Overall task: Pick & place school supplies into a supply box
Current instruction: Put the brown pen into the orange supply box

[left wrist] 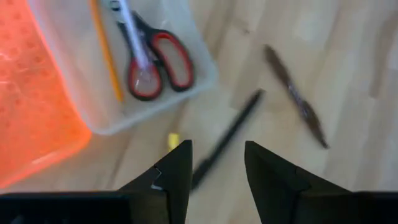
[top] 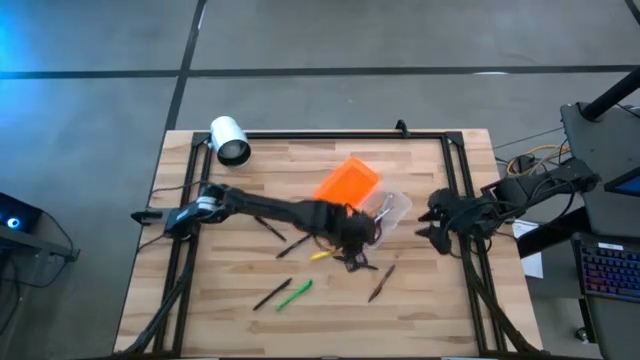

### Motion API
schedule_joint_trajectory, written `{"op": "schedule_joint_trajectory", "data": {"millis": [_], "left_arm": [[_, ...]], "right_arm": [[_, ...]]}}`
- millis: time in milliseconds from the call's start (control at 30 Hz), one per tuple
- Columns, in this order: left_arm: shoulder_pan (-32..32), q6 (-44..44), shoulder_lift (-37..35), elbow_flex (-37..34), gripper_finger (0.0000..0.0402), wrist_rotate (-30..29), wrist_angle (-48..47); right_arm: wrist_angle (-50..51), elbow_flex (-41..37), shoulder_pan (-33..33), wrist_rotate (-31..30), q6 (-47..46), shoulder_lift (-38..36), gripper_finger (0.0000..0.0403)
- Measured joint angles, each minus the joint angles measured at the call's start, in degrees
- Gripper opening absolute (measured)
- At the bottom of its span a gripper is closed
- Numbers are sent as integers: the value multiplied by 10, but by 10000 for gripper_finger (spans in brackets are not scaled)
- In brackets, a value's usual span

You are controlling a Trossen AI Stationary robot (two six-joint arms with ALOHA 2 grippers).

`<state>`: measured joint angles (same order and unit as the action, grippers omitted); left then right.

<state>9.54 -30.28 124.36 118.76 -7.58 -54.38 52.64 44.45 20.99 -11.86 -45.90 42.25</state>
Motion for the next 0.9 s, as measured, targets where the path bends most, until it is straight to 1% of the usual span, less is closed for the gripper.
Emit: {"op": "schedule_joint_trajectory", "data": {"millis": [100, 367, 500, 667, 767, 900], "left_arm": [[35, -50, -4, 0, 130, -26, 1], [89, -212, -6, 0, 130, -90, -11], [111, -286, -7, 0, 130, -110, -12], [143, -383, -7, 0, 130, -154, -12], [162, -435, -7, 0, 130, -184, -12], [187, -497, -8, 0, 130, -230, -12]], "right_arm": [[-1, 0, 14, 38, 50, 34, 219], [-17, -1, 47, 91, 195, 162, 219], [-39, -1, 67, 106, 272, 222, 219], [-77, -1, 85, 111, 374, 294, 219], [-107, 0, 88, 118, 406, 335, 219], [-147, 4, 89, 119, 419, 380, 219]]}}
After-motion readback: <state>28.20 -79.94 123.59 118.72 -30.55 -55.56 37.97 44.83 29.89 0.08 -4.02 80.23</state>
